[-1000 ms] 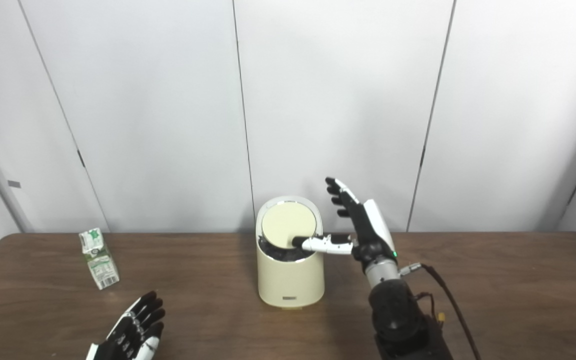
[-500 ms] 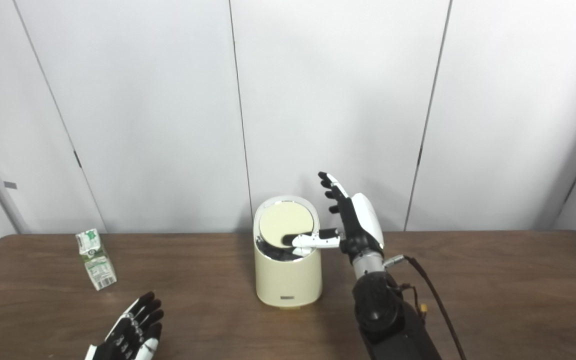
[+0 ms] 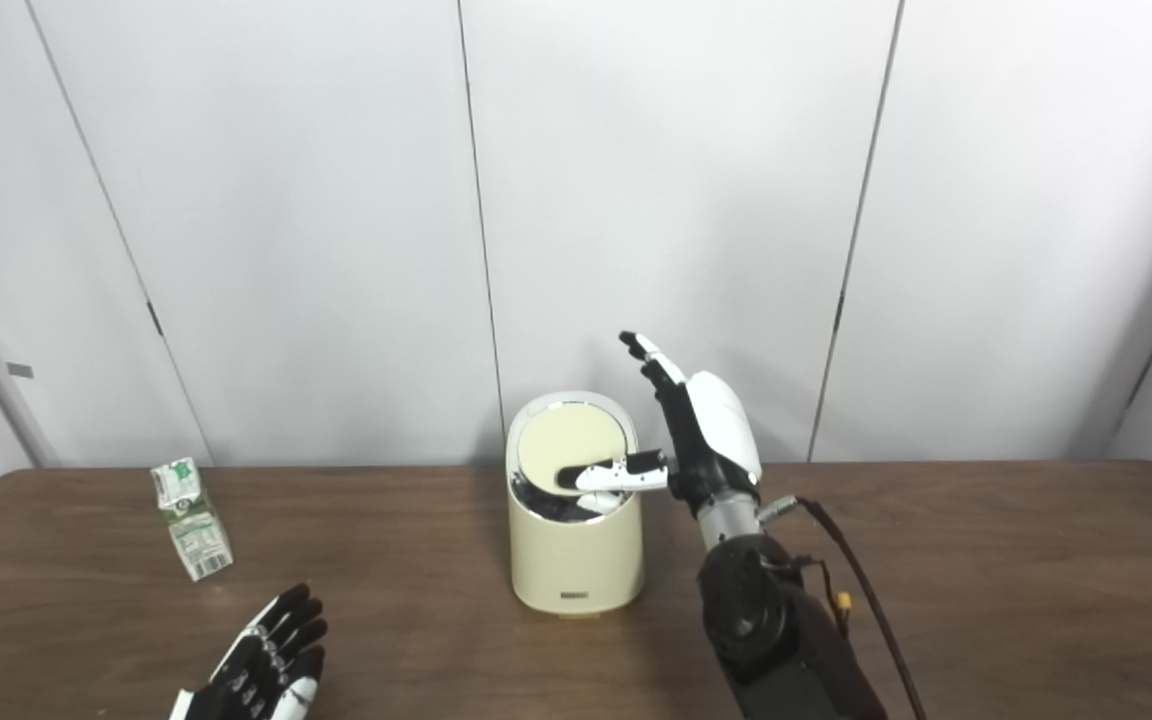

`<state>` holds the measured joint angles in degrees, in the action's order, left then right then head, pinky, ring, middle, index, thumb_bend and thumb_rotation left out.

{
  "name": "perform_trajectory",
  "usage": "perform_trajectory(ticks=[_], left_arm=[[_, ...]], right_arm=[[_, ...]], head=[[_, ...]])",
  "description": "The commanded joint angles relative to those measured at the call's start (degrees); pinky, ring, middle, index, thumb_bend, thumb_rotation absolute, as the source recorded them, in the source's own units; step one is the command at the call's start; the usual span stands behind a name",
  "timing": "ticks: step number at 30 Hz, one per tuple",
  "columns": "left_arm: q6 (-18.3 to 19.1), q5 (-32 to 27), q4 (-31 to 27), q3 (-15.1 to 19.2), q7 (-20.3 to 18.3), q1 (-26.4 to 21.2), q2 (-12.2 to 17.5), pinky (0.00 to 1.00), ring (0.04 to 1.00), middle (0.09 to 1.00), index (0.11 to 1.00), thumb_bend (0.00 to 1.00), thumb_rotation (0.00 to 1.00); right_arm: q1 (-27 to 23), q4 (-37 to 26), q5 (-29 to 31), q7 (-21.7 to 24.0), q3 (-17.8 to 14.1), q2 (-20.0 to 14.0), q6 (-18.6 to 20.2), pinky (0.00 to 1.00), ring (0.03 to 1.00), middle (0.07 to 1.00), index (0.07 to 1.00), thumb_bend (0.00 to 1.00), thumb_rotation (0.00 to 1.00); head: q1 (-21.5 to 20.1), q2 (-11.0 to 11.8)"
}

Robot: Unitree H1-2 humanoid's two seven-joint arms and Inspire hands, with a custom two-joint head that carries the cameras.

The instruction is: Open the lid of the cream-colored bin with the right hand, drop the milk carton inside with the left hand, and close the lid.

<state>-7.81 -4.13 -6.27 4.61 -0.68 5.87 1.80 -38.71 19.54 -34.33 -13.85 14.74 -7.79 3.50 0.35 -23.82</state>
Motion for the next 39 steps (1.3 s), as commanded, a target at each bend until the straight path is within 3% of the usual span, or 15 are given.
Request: perform_trajectory(ticks=[1, 6, 10, 13, 16, 21, 24, 31, 34, 39], left_arm=[[-1.0, 0.0, 2.4, -0.8, -0.1, 3.1, -1.1, 0.86, 0.864, 0.878, 0.903, 0.29, 0.25], [-0.8, -0.2, 2.3, -0.8, -0.1, 3.2, -1.2, 0.86, 0.863, 0.877, 0.903, 0.3, 0.25], [-1.1, 0.2, 2.4, -0.9, 0.1, 3.1, -1.3, 0.85, 0.858, 0.873, 0.896, 0.29, 0.25], [-1.4, 0.8, 2.5, -1.0, 0.2, 3.1, -1.3, 0.85, 0.857, 0.873, 0.896, 0.29, 0.27], [-1.6, 1.1, 2.7, -1.1, 0.3, 3.0, -1.3, 0.84, 0.852, 0.867, 0.89, 0.3, 0.3], [-2.0, 0.6, 3.3, -1.3, 0.1, 3.0, -1.2, 0.85, 0.854, 0.866, 0.89, 0.3, 0.29], [-1.9, 0.7, 3.4, -1.5, 0.0, 2.8, -1.2, 0.85, 0.853, 0.864, 0.888, 0.31, 0.29], [-1.8, 0.0, 3.8, -1.5, -0.3, 2.5, -1.1, 0.83, 0.848, 0.864, 0.883, 0.31, 0.34], [-2.4, -0.1, 4.1, -1.3, -0.3, 2.4, -1.1, 0.83, 0.841, 0.858, 0.879, 0.31, 0.4], [-2.3, -0.1, 3.5, -1.3, -0.3, 2.8, -1.0, 0.85, 0.842, 0.856, 0.878, 0.3, 0.46]], right_arm=[[-2.4, -1.0, -4.0, 0.4, 1.9, -1.6, -0.6, 0.81, 0.875, 0.896, 0.906, 0.89, 0.19], [-2.9, -1.7, -8.6, 1.3, 5.1, -4.2, -0.4, 0.84, 0.898, 0.914, 0.929, 0.98, 0.1], [-2.8, -1.9, -8.9, 1.5, 5.4, -4.5, -0.5, 0.83, 0.894, 0.915, 0.928, 1.0, 0.08], [-2.3, -2.0, -5.1, 1.5, 3.2, -3.4, -1.3, 0.82, 0.882, 0.902, 0.92, 0.97, 0.14], [-1.5, -3.6, 2.9, 2.6, -1.7, -1.0, -1.3, 0.78, 0.864, 0.894, 0.897, 0.92, 0.21], [0.4, -8.6, 16.4, 6.7, -11.3, 2.7, 4.1, 0.76, 0.855, 0.888, 0.889, 0.79, 0.39], [2.7, -13.1, 21.8, 9.2, -14.9, 3.7, 8.3, 0.73, 0.844, 0.88, 0.888, 0.69, 0.47], [9.2, -20.0, 30.1, 11.8, -18.3, 5.1, 11.0, 0.77, 0.873, 0.906, 0.9, 0.58, 0.43], [13.0, -23.2, 30.6, 11.9, -17.7, 5.8, 11.7, 0.76, 0.849, 0.897, 0.888, 0.56, 0.44], [20.6, -26.9, 30.8, 13.2, -16.1, 5.0, 9.4, 0.78, 0.865, 0.896, 0.887, 0.56, 0.48]], head=[[0.0, 0.0], [-0.1, -0.4], [0.1, -0.6], [0.2, -0.7], [0.3, -0.8], [0.0, -1.0], [0.0, -1.0], [-0.4, -0.8], [-0.3, -1.0], [-0.4, -1.3]])
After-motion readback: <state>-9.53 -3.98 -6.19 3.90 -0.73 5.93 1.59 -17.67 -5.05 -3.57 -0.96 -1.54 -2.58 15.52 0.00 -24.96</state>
